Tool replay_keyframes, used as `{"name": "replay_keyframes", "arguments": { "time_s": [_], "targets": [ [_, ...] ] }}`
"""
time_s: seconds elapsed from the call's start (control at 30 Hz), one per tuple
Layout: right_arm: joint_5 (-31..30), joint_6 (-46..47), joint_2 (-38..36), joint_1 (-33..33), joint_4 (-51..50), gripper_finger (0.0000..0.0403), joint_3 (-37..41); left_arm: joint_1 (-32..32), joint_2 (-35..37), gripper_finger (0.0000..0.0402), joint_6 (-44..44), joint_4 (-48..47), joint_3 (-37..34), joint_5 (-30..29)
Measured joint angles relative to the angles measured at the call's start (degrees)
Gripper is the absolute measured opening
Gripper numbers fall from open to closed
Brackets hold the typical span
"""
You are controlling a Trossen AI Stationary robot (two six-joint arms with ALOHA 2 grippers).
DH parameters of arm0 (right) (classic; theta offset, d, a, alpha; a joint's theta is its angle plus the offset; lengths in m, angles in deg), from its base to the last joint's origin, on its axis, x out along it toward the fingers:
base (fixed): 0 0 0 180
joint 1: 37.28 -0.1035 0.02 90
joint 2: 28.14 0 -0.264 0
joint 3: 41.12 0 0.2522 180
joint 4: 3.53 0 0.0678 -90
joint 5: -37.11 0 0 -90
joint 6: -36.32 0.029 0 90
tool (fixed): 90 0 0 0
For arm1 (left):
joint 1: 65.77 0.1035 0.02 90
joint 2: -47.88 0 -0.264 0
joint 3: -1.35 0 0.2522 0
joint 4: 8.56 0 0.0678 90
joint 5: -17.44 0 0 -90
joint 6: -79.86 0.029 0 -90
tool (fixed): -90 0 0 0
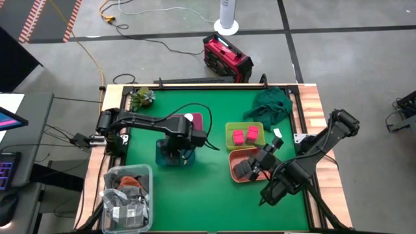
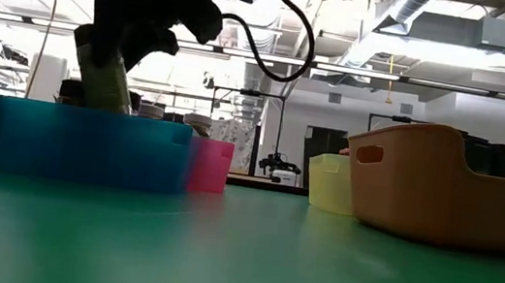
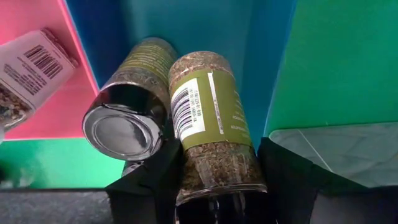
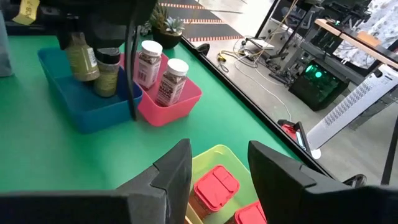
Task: Sort spices by type
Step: Put the black seasoning bottle into the blue bin
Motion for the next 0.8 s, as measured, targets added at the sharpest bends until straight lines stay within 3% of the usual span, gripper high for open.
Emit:
{"name": "replay_keyframes", "arguments": {
  "time_s": [0.4, 0.8],
  "targets": [
    [-0.02, -0.12, 0.0, -0.01, 0.03, 0.0185, 0.0, -0.13, 0.0, 0.0185, 1.02, 0.01, 5.4, -1.6],
    [-0.19, -0.42, 0.0, 0.85, 0.16, 0.0185, 0.0, 0.42, 0.0, 0.0185, 1.33, 0.13, 5.84, -2.52]
  ]
}}
